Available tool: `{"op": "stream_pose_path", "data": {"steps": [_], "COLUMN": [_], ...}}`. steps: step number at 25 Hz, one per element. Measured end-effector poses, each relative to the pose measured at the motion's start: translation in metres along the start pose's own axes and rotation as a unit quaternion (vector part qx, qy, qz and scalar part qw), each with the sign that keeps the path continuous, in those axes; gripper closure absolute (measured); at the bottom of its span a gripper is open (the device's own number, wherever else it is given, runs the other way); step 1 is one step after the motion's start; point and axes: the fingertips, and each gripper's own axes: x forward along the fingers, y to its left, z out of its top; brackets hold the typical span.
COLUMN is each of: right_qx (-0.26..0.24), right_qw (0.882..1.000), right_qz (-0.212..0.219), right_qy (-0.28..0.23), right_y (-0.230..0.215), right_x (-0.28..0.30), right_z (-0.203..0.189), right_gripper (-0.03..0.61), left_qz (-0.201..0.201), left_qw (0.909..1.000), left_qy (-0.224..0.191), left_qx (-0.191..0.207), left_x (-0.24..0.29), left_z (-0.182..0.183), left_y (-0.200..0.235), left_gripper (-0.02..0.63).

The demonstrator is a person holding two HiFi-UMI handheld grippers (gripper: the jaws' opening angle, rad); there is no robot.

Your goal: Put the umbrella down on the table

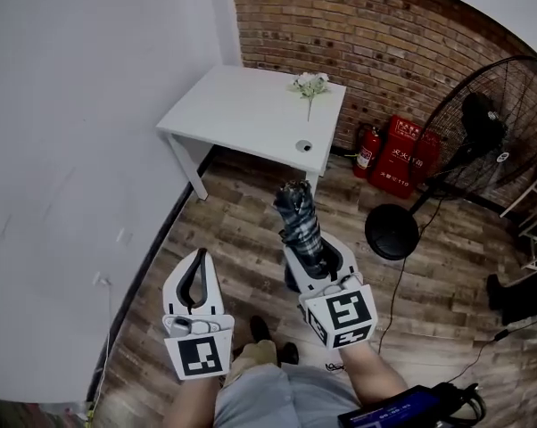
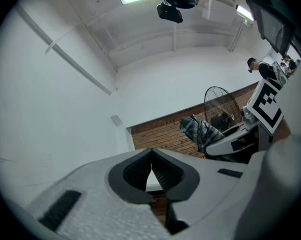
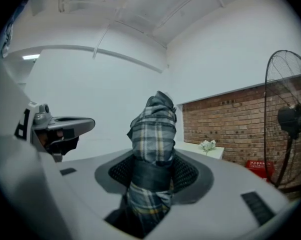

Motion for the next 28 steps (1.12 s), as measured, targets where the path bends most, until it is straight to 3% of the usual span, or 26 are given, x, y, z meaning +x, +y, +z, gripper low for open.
{"op": "stream_pose_path", "data": {"steps": [9,18,28], "right_qx": [0.007,0.020,0.014], "right_qw": [1.000,0.999,0.999], "right_qz": [0.001,-0.012,-0.037], "right_qy": [0.018,0.040,0.020], "right_y": [-0.016,-0.039,-0.061], "right_x": [0.042,0.134,0.238], "right_z": [-0.015,-0.028,0.004], "right_gripper": [0.383,0.383,0.383], "left_qz": [0.013,0.002,-0.017], "left_qw": [0.9998,0.9993,0.9998], "left_qy": [0.010,0.035,0.005], "left_qx": [-0.007,-0.011,-0.006], "left_x": [0.039,0.123,0.223], "left_z": [-0.022,-0.065,-0.067], "left_y": [0.023,0.064,0.126], "left_gripper": [0.606,0.606,0.606]}}
